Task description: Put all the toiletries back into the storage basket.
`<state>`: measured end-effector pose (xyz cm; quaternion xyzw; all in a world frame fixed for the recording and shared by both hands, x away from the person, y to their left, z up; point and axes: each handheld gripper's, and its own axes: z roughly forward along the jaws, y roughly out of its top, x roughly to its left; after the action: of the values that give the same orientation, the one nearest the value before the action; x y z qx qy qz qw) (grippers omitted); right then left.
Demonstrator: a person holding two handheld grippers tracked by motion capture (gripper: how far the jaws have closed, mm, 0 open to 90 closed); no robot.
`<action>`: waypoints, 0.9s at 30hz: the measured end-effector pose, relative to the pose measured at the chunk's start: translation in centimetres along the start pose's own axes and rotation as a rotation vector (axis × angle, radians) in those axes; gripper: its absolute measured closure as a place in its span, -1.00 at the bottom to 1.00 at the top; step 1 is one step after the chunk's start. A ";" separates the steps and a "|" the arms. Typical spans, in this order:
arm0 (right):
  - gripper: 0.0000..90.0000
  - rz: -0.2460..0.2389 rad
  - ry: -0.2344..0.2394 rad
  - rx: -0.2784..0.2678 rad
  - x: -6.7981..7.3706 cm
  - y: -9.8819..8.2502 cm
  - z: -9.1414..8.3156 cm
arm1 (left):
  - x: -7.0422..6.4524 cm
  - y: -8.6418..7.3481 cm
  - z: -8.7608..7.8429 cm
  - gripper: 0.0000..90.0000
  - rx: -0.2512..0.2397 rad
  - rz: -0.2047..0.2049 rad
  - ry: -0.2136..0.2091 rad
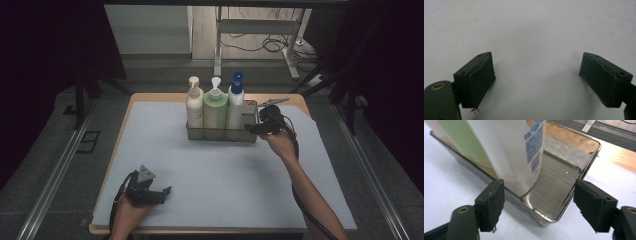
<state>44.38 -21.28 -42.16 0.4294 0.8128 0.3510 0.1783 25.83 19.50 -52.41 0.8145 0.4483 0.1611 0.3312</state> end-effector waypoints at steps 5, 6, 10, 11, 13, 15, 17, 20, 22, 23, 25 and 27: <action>-0.52 -0.024 0.024 0.001 0.6 -0.4 -1.0 | 0.0 0.0 0.0 -0.72 -0.001 0.000 0.000; -0.53 -0.031 0.030 0.002 0.7 -0.5 -1.1 | 0.0 0.0 0.0 -0.73 0.000 0.000 0.001; -0.59 -0.057 0.044 0.013 1.3 -0.9 -1.7 | 0.0 0.0 0.0 -0.73 -0.001 0.000 0.001; -0.61 -0.063 0.046 0.013 1.4 -1.0 -1.8 | 0.0 0.0 0.0 -0.73 -0.001 0.000 0.001; -0.63 -0.071 0.050 0.015 1.6 -1.3 -2.0 | 0.0 0.0 0.0 -0.72 -0.001 0.000 0.001; -0.66 -0.082 0.048 0.019 1.8 -1.6 -2.2 | 0.0 0.0 0.0 -0.73 0.000 0.001 0.000; -0.69 -0.092 0.049 0.023 2.0 -1.9 -2.3 | 0.0 0.0 0.0 -0.73 0.000 0.000 0.001; -0.71 -0.103 0.056 0.030 2.2 -2.3 -2.5 | 0.0 0.0 0.0 -0.73 0.001 0.001 0.002; -0.72 -0.114 0.061 0.033 2.3 -2.5 -2.6 | 0.0 0.0 0.0 -0.73 0.003 0.002 0.003; -0.74 -0.116 0.062 0.034 2.4 -2.7 -2.7 | -0.1 0.0 0.0 -0.73 0.003 0.002 0.004; -0.78 -0.123 0.064 0.037 2.6 -2.9 -2.9 | -0.1 0.0 0.0 -0.72 0.004 0.003 0.005; -0.82 -0.146 0.058 0.052 2.8 -3.1 -3.1 | -0.1 0.0 0.0 -0.72 0.004 0.004 0.005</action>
<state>39.17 -21.42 -42.24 0.3632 0.8555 0.3283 0.1687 25.82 19.42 -52.38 0.8156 0.4478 0.1630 0.3280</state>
